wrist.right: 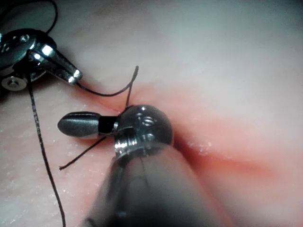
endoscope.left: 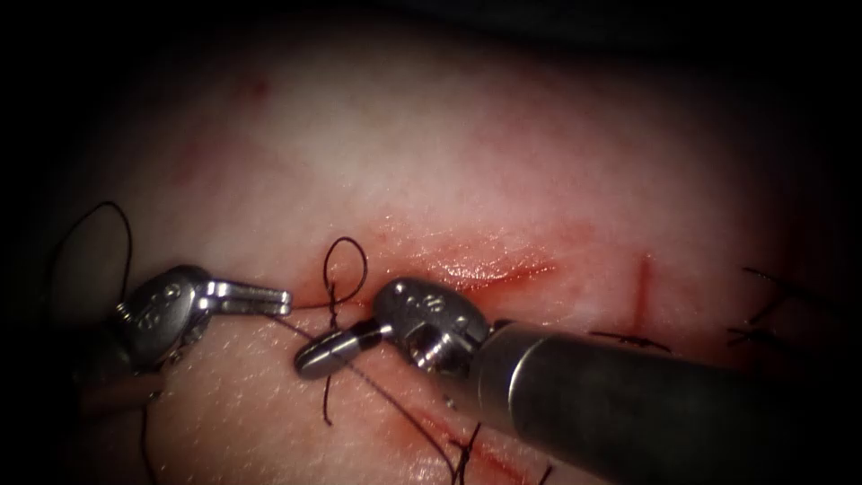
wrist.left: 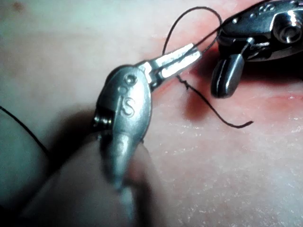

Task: Wound Closure
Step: With the right end-effector grab the suture tail end.

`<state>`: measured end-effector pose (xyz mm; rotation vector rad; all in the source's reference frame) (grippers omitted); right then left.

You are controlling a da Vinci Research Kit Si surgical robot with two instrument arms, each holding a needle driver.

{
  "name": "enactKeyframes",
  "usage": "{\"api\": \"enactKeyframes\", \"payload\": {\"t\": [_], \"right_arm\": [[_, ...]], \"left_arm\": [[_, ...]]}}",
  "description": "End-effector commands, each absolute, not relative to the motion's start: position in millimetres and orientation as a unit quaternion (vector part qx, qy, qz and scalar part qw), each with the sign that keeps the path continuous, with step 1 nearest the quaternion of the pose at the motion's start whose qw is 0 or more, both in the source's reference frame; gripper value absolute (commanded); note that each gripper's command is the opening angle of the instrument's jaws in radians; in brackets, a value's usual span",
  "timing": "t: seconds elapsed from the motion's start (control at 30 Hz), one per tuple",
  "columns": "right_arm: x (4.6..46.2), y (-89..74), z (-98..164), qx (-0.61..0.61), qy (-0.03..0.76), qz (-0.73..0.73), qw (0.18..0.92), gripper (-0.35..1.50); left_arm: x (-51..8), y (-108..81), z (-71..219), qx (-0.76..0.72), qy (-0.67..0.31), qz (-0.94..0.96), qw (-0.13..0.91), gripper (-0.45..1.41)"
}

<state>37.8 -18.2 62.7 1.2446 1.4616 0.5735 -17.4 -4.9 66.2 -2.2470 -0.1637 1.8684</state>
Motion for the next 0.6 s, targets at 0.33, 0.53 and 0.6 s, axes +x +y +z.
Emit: {"api": "enactKeyframes", "payload": {"t": [0.33, 0.53, 0.6], "right_arm": [[37.8, -16.6, 66.1, 0.478, 0.653, 0.281, 0.516, -0.35], [39.6, -14.9, 67.2, 0.445, 0.678, 0.321, 0.488, -0.35], [40.6, -14.0, 67.4, 0.428, 0.69, 0.338, 0.476, -0.35]], "left_arm": [[-18.2, -4.4, 64.5, -0.762, -0.059, 0.634, 0.114, -0.45], [-19.3, -5.8, 63.2, -0.763, -0.054, 0.634, 0.115, -0.45], [-19.3, -6.5, 62.9, -0.763, -0.054, 0.635, 0.112, -0.45]]}}
